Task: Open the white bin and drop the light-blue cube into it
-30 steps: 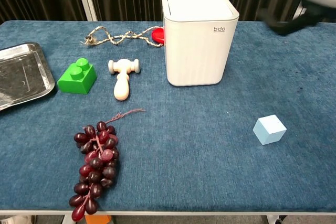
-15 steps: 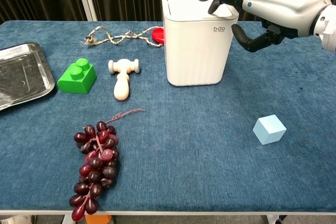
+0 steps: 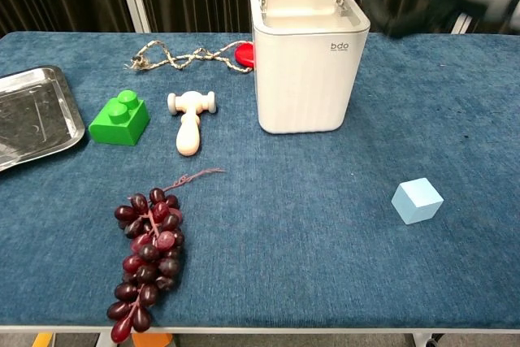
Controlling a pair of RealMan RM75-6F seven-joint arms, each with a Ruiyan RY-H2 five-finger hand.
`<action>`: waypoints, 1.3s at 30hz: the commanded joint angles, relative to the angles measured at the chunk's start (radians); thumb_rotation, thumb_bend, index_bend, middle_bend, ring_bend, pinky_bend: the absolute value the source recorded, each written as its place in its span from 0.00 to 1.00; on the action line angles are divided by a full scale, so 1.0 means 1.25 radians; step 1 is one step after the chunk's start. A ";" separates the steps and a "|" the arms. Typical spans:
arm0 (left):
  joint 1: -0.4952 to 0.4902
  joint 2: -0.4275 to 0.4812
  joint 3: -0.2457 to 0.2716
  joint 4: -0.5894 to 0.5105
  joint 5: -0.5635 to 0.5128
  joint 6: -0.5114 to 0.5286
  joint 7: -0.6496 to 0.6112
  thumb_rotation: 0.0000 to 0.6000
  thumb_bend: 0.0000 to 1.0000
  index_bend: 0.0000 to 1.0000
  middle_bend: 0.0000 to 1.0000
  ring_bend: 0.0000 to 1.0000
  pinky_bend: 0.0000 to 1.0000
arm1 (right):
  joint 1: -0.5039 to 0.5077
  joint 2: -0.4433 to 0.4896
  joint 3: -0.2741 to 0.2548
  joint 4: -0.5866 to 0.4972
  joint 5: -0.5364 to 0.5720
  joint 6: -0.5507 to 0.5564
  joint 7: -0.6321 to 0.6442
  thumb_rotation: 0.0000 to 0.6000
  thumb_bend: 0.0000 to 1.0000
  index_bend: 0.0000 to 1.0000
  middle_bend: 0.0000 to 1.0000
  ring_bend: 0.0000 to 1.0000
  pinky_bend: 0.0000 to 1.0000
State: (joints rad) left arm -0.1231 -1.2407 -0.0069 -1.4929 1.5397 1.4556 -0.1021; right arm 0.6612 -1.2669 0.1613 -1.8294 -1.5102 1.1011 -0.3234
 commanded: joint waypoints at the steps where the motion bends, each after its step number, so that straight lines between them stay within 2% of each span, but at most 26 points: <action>1: -0.001 -0.001 0.001 0.001 0.000 -0.003 0.001 1.00 0.05 0.18 0.14 0.07 0.12 | -0.066 0.083 -0.074 -0.077 -0.087 0.057 0.052 1.00 0.57 0.00 0.10 0.00 0.00; 6: -0.003 0.000 0.001 -0.004 0.006 -0.003 0.008 1.00 0.05 0.18 0.14 0.07 0.12 | -0.128 0.171 -0.187 -0.110 -0.091 0.018 0.026 1.00 0.47 0.00 0.09 0.00 0.00; 9: -0.006 0.000 0.001 -0.011 0.008 -0.004 0.017 1.00 0.05 0.18 0.14 0.07 0.12 | -0.130 0.198 -0.225 -0.103 -0.058 -0.050 -0.005 1.00 0.37 0.00 0.09 0.00 0.00; 11: -0.005 -0.001 0.000 -0.015 0.008 -0.002 0.022 1.00 0.05 0.18 0.14 0.07 0.12 | -0.126 0.203 -0.236 -0.097 -0.030 -0.089 -0.022 1.00 0.30 0.00 0.09 0.00 0.00; 16: -0.006 -0.007 0.001 -0.015 -0.001 -0.011 0.031 1.00 0.05 0.18 0.14 0.07 0.12 | -0.112 0.178 -0.236 -0.073 0.045 -0.170 -0.008 1.00 0.27 0.00 0.09 0.00 0.06; 21: -0.004 -0.007 0.000 -0.011 -0.006 -0.011 0.029 1.00 0.05 0.18 0.14 0.07 0.12 | -0.089 0.131 -0.229 -0.031 0.081 -0.232 0.001 1.00 0.25 0.00 0.09 0.00 0.08; 27: 0.002 -0.006 0.001 -0.012 -0.013 -0.008 0.028 1.00 0.05 0.19 0.14 0.07 0.12 | -0.075 0.060 -0.211 0.019 0.095 -0.247 -0.019 1.00 0.23 0.00 0.09 0.02 0.09; 30: 0.002 -0.005 0.000 -0.012 -0.012 -0.007 0.027 1.00 0.05 0.19 0.14 0.07 0.12 | -0.075 0.031 -0.206 0.036 0.091 -0.237 -0.034 1.00 0.23 0.00 0.11 0.06 0.13; 33: 0.003 -0.003 -0.002 -0.012 -0.012 -0.004 0.024 1.00 0.05 0.19 0.14 0.07 0.12 | -0.078 0.014 -0.205 0.048 0.091 -0.227 -0.045 1.00 0.23 0.01 0.18 0.15 0.22; 35: 0.003 -0.003 -0.002 -0.011 -0.014 -0.004 0.021 1.00 0.05 0.19 0.14 0.07 0.12 | -0.083 0.003 -0.204 0.056 0.087 -0.215 -0.049 1.00 0.25 0.07 0.26 0.24 0.33; 36: 0.004 -0.003 -0.002 -0.010 -0.014 -0.004 0.020 1.00 0.05 0.19 0.14 0.07 0.12 | -0.086 -0.002 -0.205 0.060 0.083 -0.207 -0.048 1.00 0.25 0.09 0.27 0.25 0.35; 38: 0.004 -0.004 -0.001 -0.008 -0.016 -0.007 0.017 1.00 0.05 0.19 0.14 0.07 0.12 | -0.094 -0.015 -0.204 0.073 0.070 -0.187 -0.042 1.00 0.27 0.29 0.38 0.36 0.50; 39: 0.004 -0.005 -0.001 -0.006 -0.017 -0.008 0.017 1.00 0.05 0.19 0.14 0.07 0.12 | -0.096 -0.019 -0.203 0.080 0.063 -0.181 -0.036 1.00 0.28 0.36 0.42 0.40 0.54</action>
State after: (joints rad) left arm -0.1178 -1.2468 -0.0079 -1.5004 1.5193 1.4460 -0.0809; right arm 0.5465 -1.2831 -0.0938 -1.7384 -1.4226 0.8667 -0.3751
